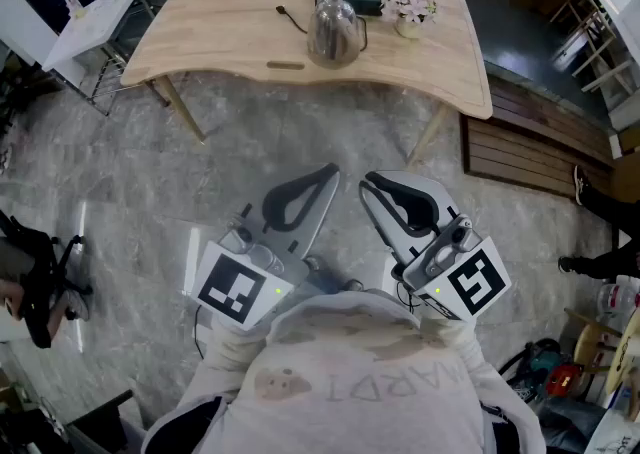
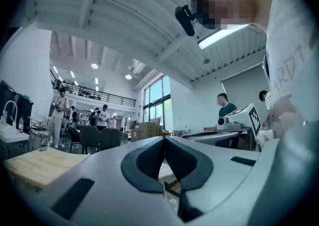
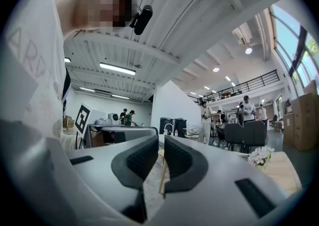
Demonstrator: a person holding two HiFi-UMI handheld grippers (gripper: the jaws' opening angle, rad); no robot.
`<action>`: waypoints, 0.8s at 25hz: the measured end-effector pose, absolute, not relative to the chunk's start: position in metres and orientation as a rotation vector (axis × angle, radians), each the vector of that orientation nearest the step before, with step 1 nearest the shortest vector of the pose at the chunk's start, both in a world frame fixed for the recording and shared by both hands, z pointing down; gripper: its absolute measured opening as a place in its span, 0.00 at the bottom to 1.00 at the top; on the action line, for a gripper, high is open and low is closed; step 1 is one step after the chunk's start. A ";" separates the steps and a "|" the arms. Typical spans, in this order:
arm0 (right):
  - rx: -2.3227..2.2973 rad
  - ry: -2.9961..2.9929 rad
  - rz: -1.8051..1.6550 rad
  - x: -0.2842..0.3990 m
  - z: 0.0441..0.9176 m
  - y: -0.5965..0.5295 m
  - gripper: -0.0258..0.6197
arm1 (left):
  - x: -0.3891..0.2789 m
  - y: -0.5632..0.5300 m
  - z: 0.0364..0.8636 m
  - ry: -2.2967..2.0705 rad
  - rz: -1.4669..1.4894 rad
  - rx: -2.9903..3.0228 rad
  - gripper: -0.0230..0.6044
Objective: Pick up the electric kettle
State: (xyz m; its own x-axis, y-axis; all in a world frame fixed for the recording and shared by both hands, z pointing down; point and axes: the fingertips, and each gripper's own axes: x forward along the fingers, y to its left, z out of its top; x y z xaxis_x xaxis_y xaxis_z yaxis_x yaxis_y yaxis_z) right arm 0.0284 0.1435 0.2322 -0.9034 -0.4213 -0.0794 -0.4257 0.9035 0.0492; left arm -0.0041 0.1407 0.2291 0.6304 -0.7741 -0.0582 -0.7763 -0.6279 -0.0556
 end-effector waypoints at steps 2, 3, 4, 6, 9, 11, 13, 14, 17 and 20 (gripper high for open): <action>-0.667 2.998 0.105 0.030 0.231 0.146 0.11 | -0.002 0.143 0.228 1.313 0.033 -2.762 0.06; -0.666 2.999 0.106 0.030 0.231 0.147 0.11 | -0.001 0.144 0.228 1.311 0.030 -2.761 0.06; -0.664 3.000 0.108 0.030 0.230 0.148 0.11 | 0.000 0.145 0.227 1.311 0.030 -2.761 0.06; -0.659 3.003 0.112 0.030 0.229 0.150 0.11 | -0.001 0.146 0.226 1.312 0.035 -2.764 0.06; -0.658 3.005 0.121 0.028 0.228 0.151 0.11 | -0.003 0.147 0.225 1.311 0.041 -2.764 0.06; -0.659 3.006 0.128 0.027 0.228 0.150 0.11 | -0.004 0.146 0.226 1.306 0.042 -2.764 0.06; -0.663 3.007 0.132 0.025 0.228 0.149 0.11 | -0.005 0.144 0.227 1.301 0.040 -2.762 0.06; -0.667 3.004 0.128 0.025 0.228 0.148 0.11 | -0.005 0.143 0.228 1.300 0.037 -2.758 0.06; -0.665 2.981 0.094 0.022 0.226 0.146 0.11 | -0.009 0.140 0.230 1.292 0.011 -2.727 0.06; -0.659 2.970 0.090 0.014 0.225 0.142 0.11 | -0.015 0.135 0.233 1.288 -0.007 -2.709 0.06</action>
State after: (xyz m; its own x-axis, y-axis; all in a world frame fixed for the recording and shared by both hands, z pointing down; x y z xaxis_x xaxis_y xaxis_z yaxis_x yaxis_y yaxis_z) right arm 0.0140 0.1416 0.2246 -0.9017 -0.4186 -0.1080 -0.4244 0.9047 0.0364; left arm -0.0152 0.1352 0.2333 0.6333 -0.7718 -0.0564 -0.7711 -0.6233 -0.1298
